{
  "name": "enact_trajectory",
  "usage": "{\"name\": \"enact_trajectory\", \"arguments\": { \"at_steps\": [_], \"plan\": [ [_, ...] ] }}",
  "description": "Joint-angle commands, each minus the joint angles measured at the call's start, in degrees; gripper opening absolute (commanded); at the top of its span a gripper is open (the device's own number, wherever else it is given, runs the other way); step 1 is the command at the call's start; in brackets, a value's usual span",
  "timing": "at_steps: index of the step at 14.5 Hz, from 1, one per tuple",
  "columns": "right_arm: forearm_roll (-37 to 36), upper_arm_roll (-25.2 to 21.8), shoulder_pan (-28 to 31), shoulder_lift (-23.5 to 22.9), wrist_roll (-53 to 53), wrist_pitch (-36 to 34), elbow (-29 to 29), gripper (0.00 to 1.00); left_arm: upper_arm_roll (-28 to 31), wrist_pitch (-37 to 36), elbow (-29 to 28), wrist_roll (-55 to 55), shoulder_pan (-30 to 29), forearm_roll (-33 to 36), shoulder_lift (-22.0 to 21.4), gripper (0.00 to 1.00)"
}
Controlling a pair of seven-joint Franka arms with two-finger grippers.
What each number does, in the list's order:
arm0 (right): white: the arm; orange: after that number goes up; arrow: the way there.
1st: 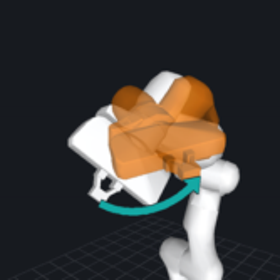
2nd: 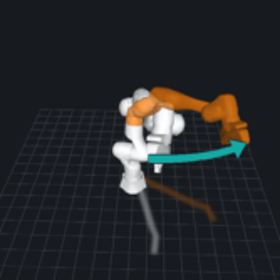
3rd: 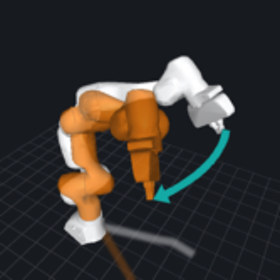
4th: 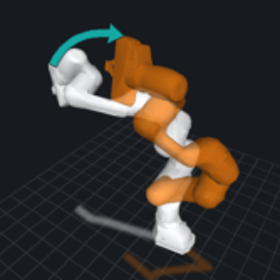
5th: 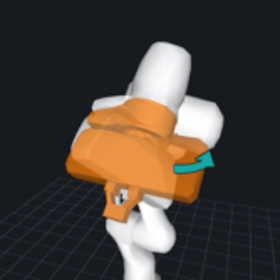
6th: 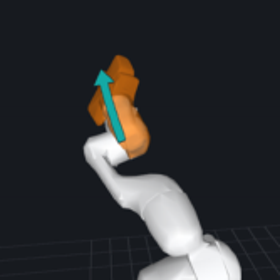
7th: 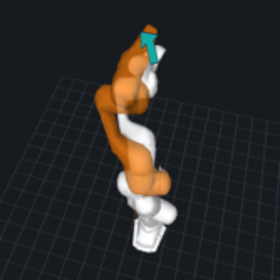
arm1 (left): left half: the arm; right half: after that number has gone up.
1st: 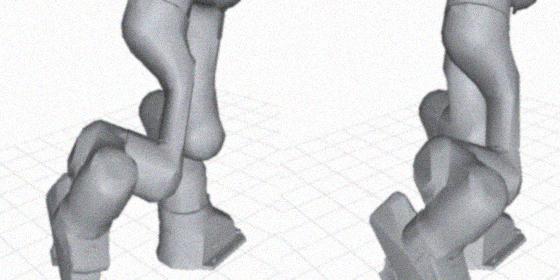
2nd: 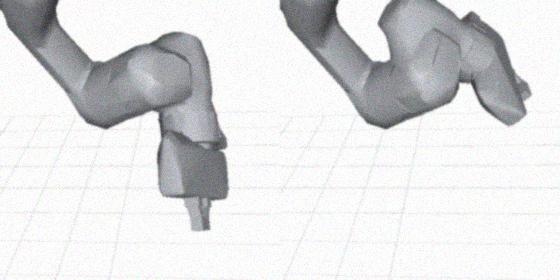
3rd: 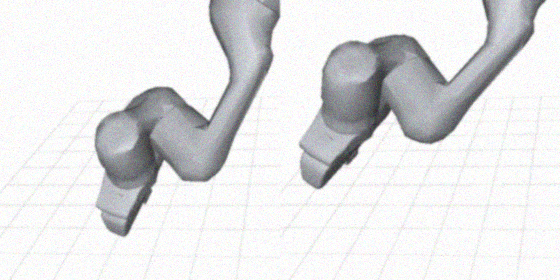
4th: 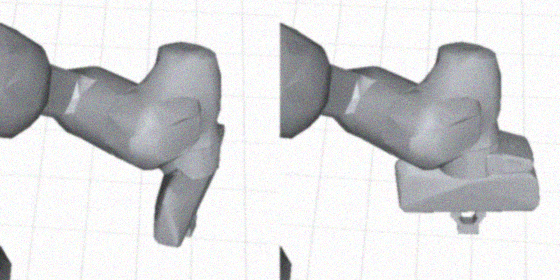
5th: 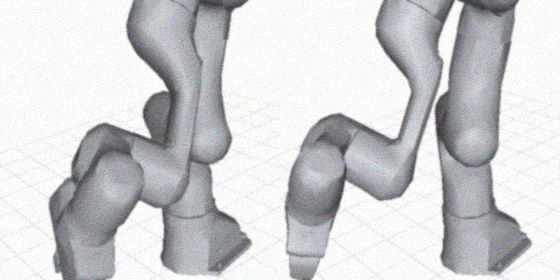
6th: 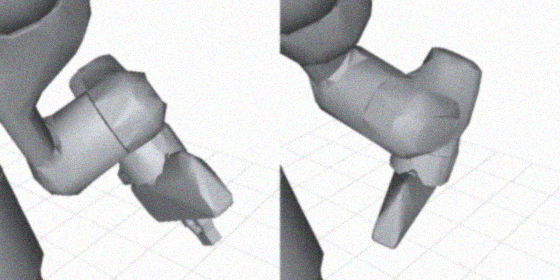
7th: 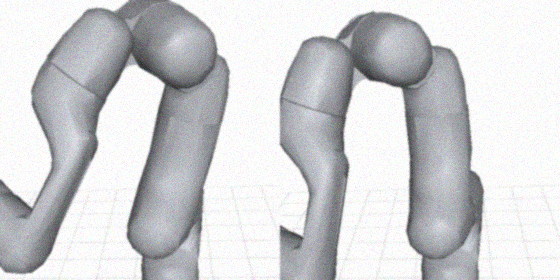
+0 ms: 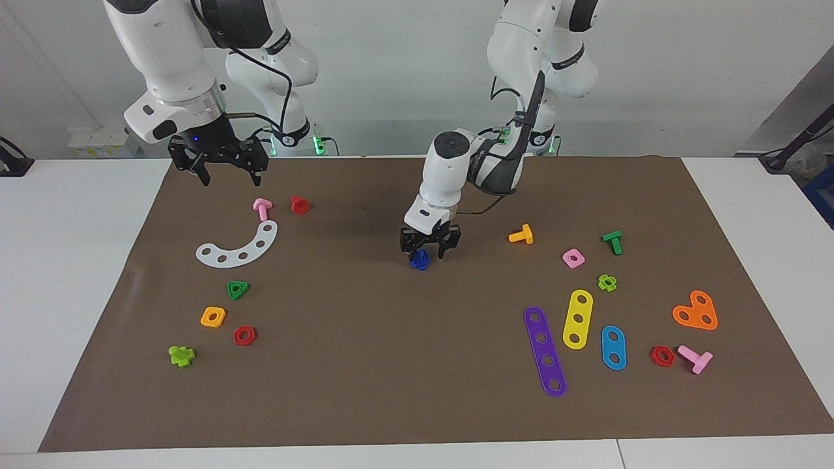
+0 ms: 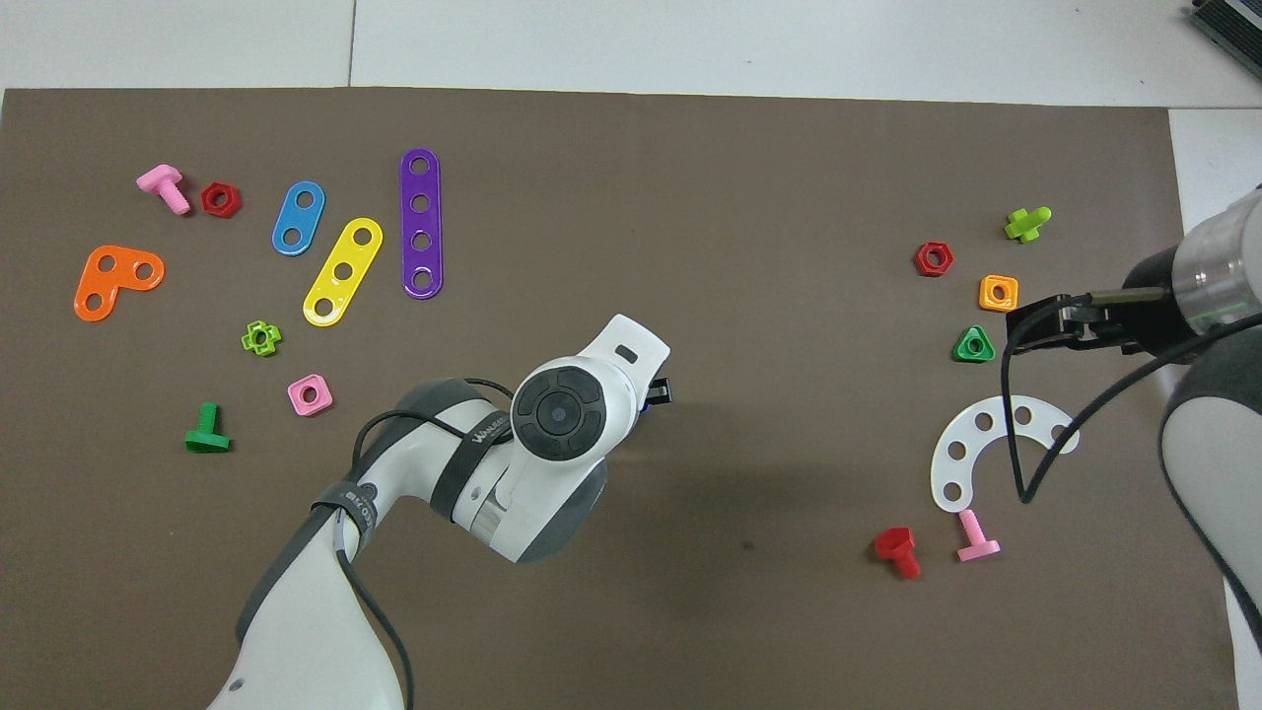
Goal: Unscrew and place screws in storage area
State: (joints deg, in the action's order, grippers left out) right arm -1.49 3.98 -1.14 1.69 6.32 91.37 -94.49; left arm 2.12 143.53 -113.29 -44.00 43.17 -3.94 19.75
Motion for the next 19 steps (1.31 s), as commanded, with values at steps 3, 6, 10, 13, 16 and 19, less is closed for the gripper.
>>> {"name": "enact_trajectory", "arguments": {
  "at_steps": [3,6,10,13,16,19],
  "plan": [
    [0.0,0.3,0.8,1.4,-1.1,0.6,-1.7,1.00,1.0,0.4,0.6,-2.7,1.6,-0.9,0.9,0.79],
    [0.0,0.2,0.8,1.5,-1.5,0.6,-1.8,1.00,1.0,0.5,0.6,-2.8,1.9,-0.9,1.4,0.79],
    [0.0,0.2,0.8,1.6,-1.7,0.6,-2.1,1.00,1.0,0.7,0.8,-2.7,1.9,-0.9,1.7,0.58],
    [0.0,0.2,0.8,1.6,-1.7,0.7,-2.1,1.00,1.1,-0.2,1.4,-2.7,1.9,-0.9,1.7,0.52],
    [0.0,0.1,0.8,1.5,-1.6,0.7,-1.8,1.00,1.1,-2.2,2.6,-2.7,1.9,-0.9,1.7,0.47],
    [0.0,0.0,0.9,1.5,-1.6,0.7,-1.8,1.00,1.2,-3.4,3.3,-2.7,1.8,-0.9,1.7,0.33]
  ]
}}
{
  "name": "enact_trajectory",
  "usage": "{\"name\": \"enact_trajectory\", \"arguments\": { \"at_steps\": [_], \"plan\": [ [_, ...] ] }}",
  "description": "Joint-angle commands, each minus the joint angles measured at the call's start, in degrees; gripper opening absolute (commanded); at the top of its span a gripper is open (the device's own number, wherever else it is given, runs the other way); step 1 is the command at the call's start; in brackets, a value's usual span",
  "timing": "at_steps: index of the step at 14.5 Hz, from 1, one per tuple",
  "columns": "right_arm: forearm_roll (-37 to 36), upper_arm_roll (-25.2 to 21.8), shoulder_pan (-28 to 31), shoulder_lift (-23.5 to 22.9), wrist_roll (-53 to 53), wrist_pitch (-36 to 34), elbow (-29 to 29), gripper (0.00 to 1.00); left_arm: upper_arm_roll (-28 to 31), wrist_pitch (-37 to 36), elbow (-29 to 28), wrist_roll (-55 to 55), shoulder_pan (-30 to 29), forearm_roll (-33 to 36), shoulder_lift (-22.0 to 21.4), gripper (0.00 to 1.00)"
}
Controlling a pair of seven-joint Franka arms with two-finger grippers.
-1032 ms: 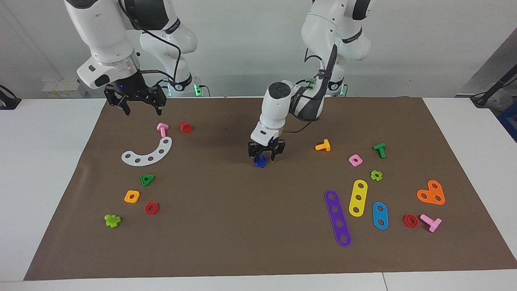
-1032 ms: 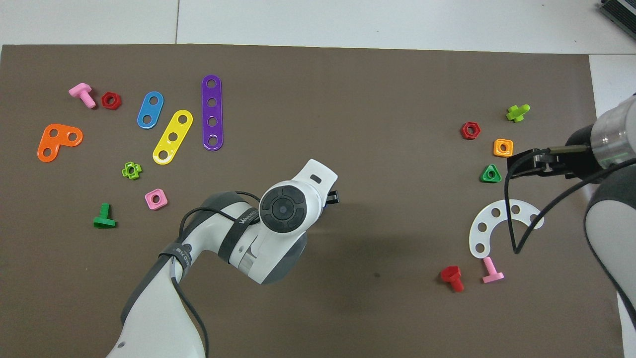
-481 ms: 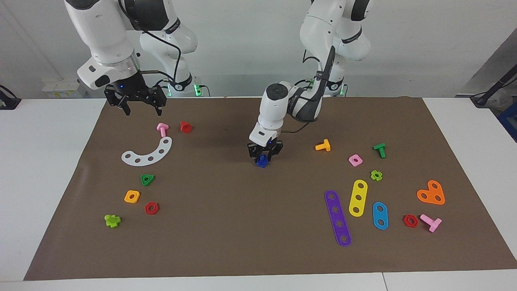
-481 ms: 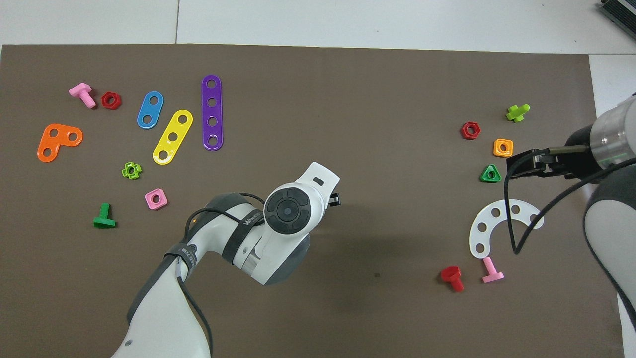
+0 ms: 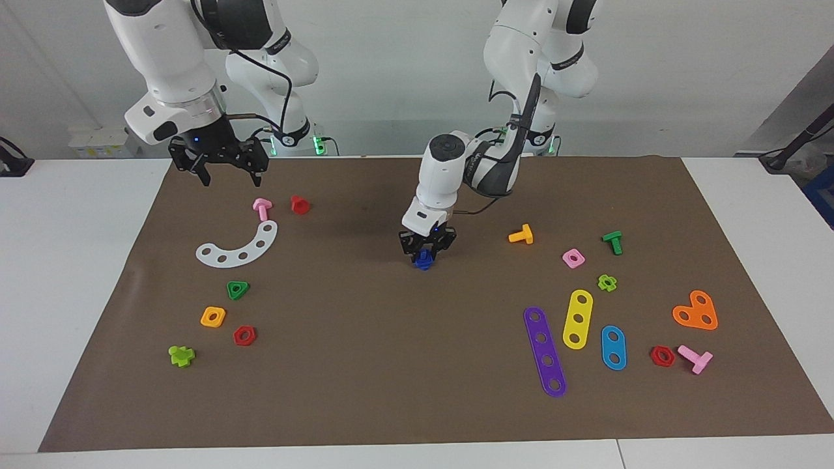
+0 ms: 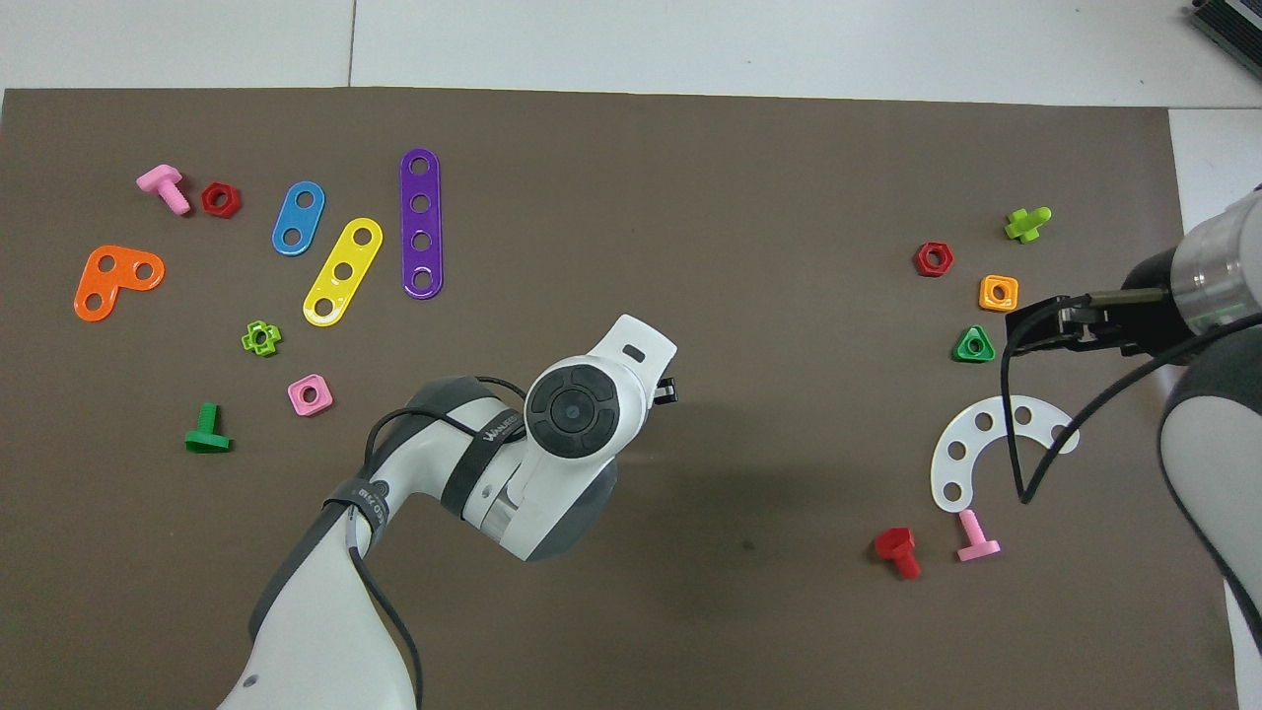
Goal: Unscrew and place screws in storage area
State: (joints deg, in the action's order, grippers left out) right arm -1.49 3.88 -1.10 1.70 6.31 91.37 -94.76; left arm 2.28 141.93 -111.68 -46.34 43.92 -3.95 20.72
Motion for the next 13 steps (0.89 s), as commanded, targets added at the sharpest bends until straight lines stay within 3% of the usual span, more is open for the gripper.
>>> {"name": "enact_trajectory", "arguments": {
  "at_steps": [1,5,6,10,13],
  "plan": [
    [0.0,0.1,0.7,1.5,-1.6,0.7,-1.6,1.00,1.1,-2.4,2.0,-0.3,0.9,-0.9,0.7,0.26],
    [0.0,0.1,0.7,1.4,-1.4,1.8,-1.6,1.00,1.5,-15.0,13.3,-1.2,-3.8,-3.3,2.0,0.23],
    [0.0,0.1,0.7,1.4,-1.3,1.9,-1.7,1.00,1.2,-16.8,14.7,-0.7,-5.8,-4.6,1.4,0.16],
    [0.0,0.2,0.7,1.5,-1.1,3.1,-1.9,1.00,0.8,-18.4,15.0,0.6,-11.4,-5.6,-1.4,0.00],
    [0.0,0.2,0.2,1.5,-1.0,3.6,-2.6,1.00,1.1,-25.0,14.7,10.6,-14.2,-5.7,-2.5,0.00]
  ]
}}
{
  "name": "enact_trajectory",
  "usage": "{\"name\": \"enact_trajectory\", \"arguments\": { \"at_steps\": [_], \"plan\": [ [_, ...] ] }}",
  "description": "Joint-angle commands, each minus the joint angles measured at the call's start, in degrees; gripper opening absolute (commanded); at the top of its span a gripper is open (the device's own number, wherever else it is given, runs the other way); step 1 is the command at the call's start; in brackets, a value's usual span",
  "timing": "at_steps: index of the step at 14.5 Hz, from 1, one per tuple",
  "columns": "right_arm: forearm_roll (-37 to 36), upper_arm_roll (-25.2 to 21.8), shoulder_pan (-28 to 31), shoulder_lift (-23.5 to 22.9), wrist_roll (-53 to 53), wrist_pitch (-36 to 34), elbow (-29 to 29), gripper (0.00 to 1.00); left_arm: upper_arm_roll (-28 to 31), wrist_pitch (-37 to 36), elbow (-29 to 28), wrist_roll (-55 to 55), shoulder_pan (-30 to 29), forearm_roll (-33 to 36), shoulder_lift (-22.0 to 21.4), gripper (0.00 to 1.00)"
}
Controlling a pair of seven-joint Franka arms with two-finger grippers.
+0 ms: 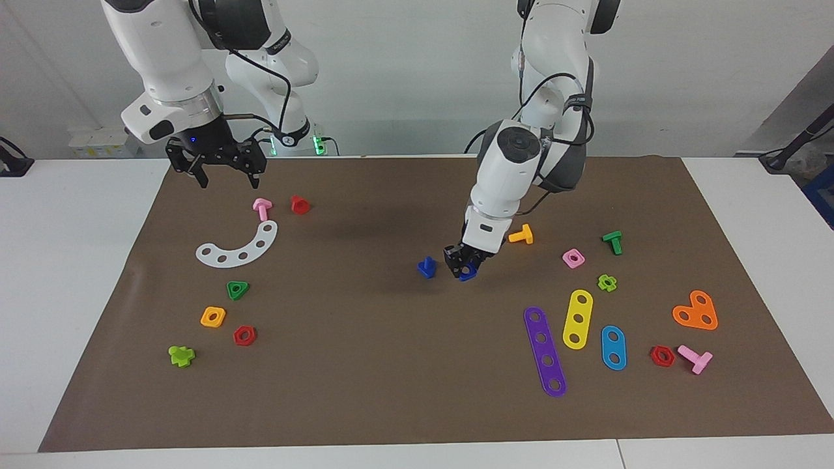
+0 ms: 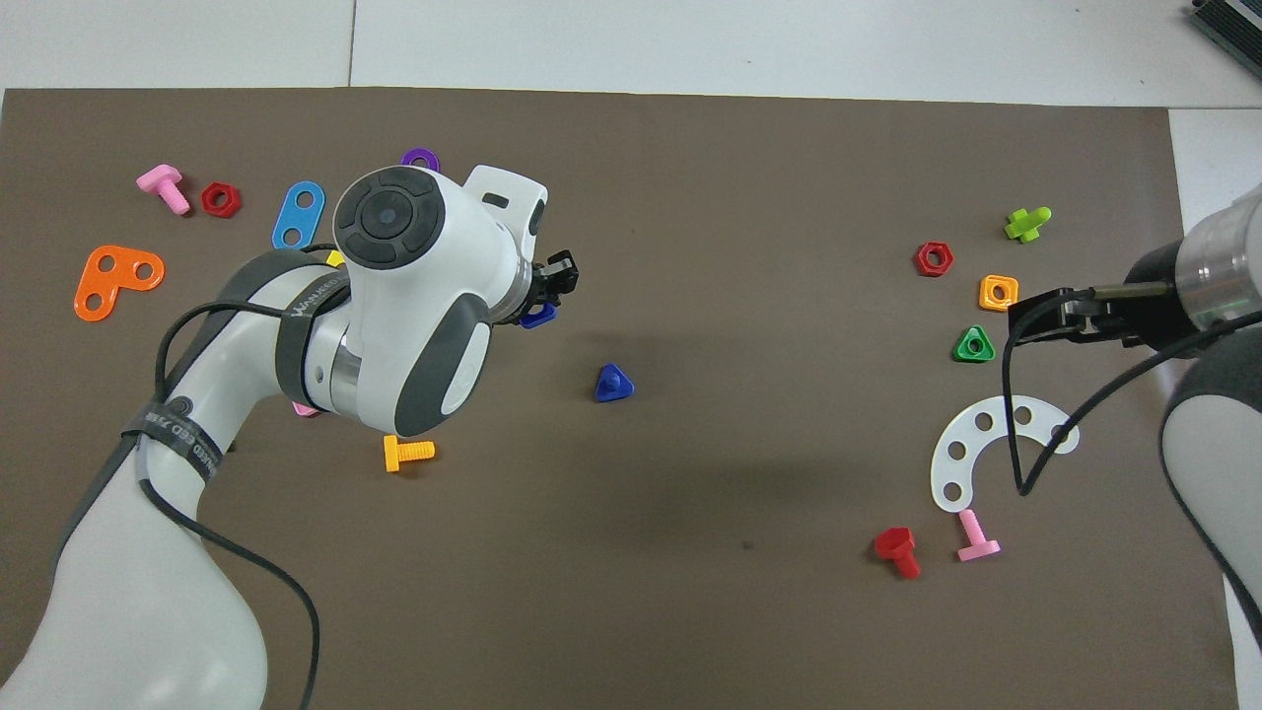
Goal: Unscrew and place screws in storage area
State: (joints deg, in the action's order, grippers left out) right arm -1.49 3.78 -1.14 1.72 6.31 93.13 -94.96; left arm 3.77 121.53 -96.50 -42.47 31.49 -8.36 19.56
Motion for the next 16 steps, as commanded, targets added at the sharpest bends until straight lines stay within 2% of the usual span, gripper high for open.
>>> {"name": "enact_trajectory", "arguments": {
  "at_steps": [1,3,6,8,11,13,14,15,16],
  "plan": [
    [0.0,0.3,0.2,1.5,-1.0,2.9,-2.9,1.00,-0.3,-6.7,-0.7,12.2,-2.9,-1.3,-1.8,0.00],
    [0.0,0.5,-0.1,2.1,0.4,6.2,-5.1,0.99,0.0,-8.7,-1.7,19.6,-4.9,-1.3,-2.3,0.00],
    [0.0,0.7,-2.0,2.5,3.0,10.2,-8.6,0.99,0.2,-6.8,-9.0,30.1,-8.1,-1.3,-5.0,0.00],
    [0.0,0.7,-4.3,0.8,6.1,12.1,-8.8,0.99,0.2,-1.3,-14.3,36.6,-10.7,-1.3,-6.5,0.00],
    [0.0,0.7,-8.4,-2.9,11.5,17.0,-8.8,0.99,0.2,13.2,-24.0,42.8,-11.7,-1.3,-8.5,0.00],
    [0.0,0.7,-11.2,-5.8,15.4,20.4,-8.8,0.98,0.2,16.8,-26.2,47.1,-12.9,-1.3,-8.7,0.00],
    [-0.2,0.7,-13.3,-7.2,17.6,21.7,-8.8,0.97,0.3,16.5,-26.2,49.0,-13.2,-1.3,-8.7,0.52],
    [-0.4,0.7,-15.1,-9.3,18.8,23.6,-8.8,0.96,0.3,16.1,-26.1,49.4,-14.4,-1.2,-8.8,1.00],
    [-0.7,0.7,-17.6,-11.1,20.6,25.7,-8.8,0.94,0.2,15.3,-25.8,49.4,-15.1,-1.2,-8.8,1.00]
  ]
}}
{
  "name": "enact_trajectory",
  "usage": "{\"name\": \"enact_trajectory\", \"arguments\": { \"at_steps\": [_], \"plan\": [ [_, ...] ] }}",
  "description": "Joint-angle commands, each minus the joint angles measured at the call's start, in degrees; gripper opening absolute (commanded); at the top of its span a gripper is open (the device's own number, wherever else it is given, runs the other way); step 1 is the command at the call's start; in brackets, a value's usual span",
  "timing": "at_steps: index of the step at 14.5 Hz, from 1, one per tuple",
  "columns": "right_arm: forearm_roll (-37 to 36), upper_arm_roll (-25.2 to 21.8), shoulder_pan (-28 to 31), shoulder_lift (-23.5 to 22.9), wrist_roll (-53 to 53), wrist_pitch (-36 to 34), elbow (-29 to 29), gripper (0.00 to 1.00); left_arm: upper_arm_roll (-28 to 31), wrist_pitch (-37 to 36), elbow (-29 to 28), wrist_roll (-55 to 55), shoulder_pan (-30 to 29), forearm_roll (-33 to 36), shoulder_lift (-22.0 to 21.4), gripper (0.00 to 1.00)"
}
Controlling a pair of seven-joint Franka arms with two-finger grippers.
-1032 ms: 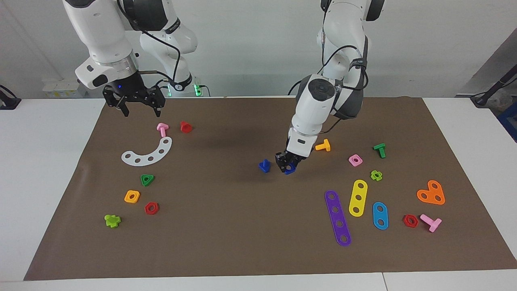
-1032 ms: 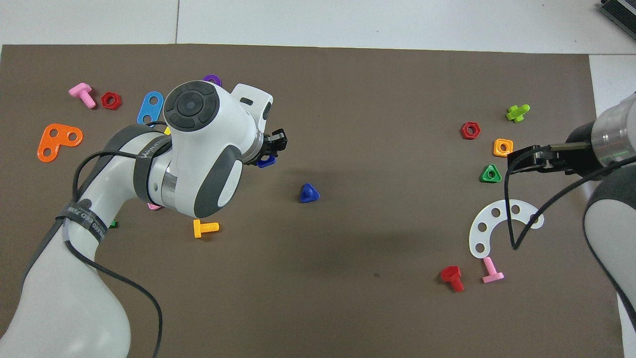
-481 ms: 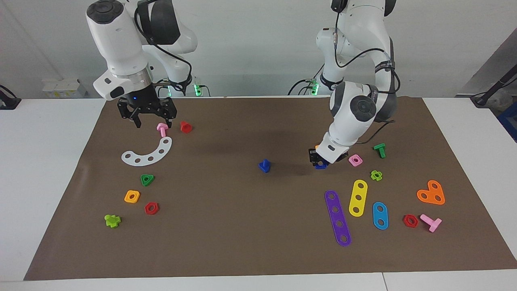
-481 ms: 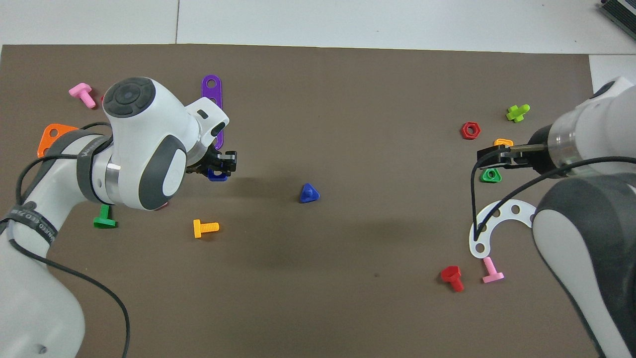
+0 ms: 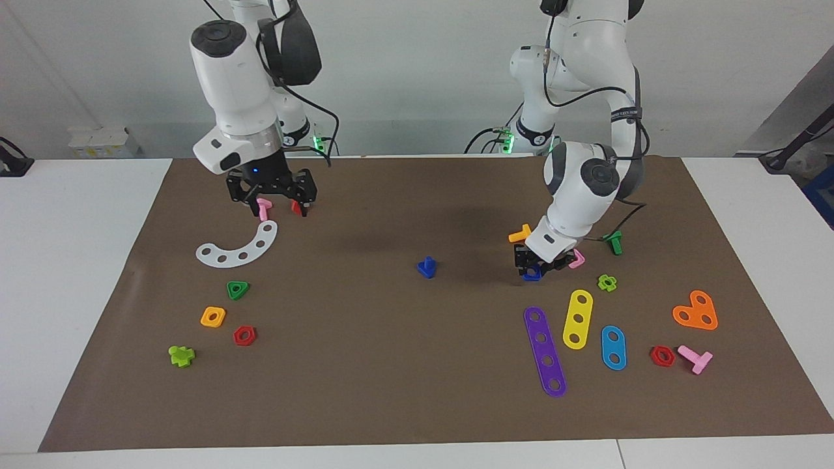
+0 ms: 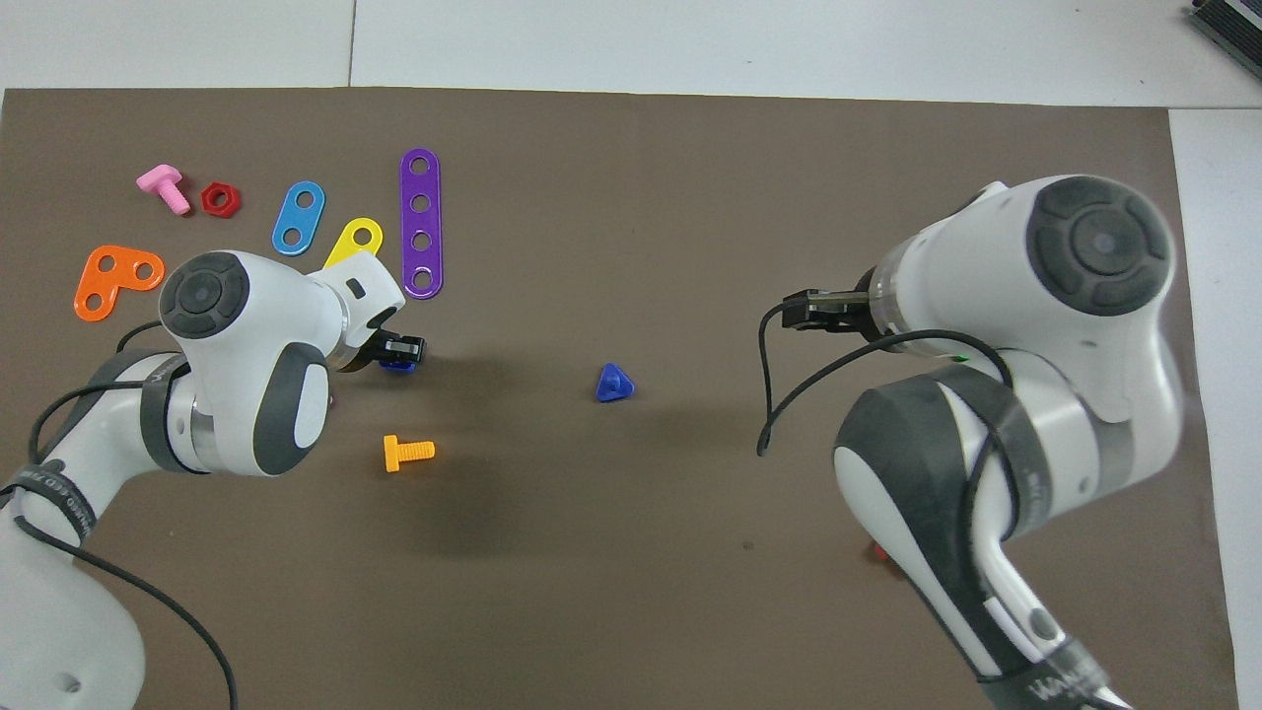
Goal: Unscrew and place screws in storage area
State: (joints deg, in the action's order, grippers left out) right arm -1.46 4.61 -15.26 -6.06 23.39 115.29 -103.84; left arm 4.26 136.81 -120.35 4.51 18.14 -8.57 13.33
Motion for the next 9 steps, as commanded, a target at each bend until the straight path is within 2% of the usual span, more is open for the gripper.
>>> {"name": "enact_trajectory", "arguments": {
  "at_steps": [1,3,4,7,9],
  "plan": [
    [-1.1,-0.1,-5.2,-4.8,6.5,5.4,0.2,0.93,-0.2,-0.7,-1.6,2.3,-1.8,-1.0,-2.6,1.00],
    [-1.6,-0.1,-7.7,-7.9,10.3,8.2,1.5,0.94,-0.2,-2.7,1.1,2.4,-2.4,-1.0,-2.5,1.00],
    [-1.6,-0.2,-9.7,-10.2,12.0,9.1,3.3,0.93,-0.2,-6.7,4.3,2.4,-3.8,-0.9,-2.8,1.00],
    [-2.7,-0.1,-12.7,-13.9,15.8,11.8,5.4,0.93,-0.2,-26.4,17.0,2.4,-7.9,0.0,-3.2,1.00],
    [-2.9,-0.6,-17.4,-17.7,19.5,11.9,7.4,0.92,-0.1,-33.8,21.7,2.3,-9.7,1.0,-3.8,1.00]
  ]
}}
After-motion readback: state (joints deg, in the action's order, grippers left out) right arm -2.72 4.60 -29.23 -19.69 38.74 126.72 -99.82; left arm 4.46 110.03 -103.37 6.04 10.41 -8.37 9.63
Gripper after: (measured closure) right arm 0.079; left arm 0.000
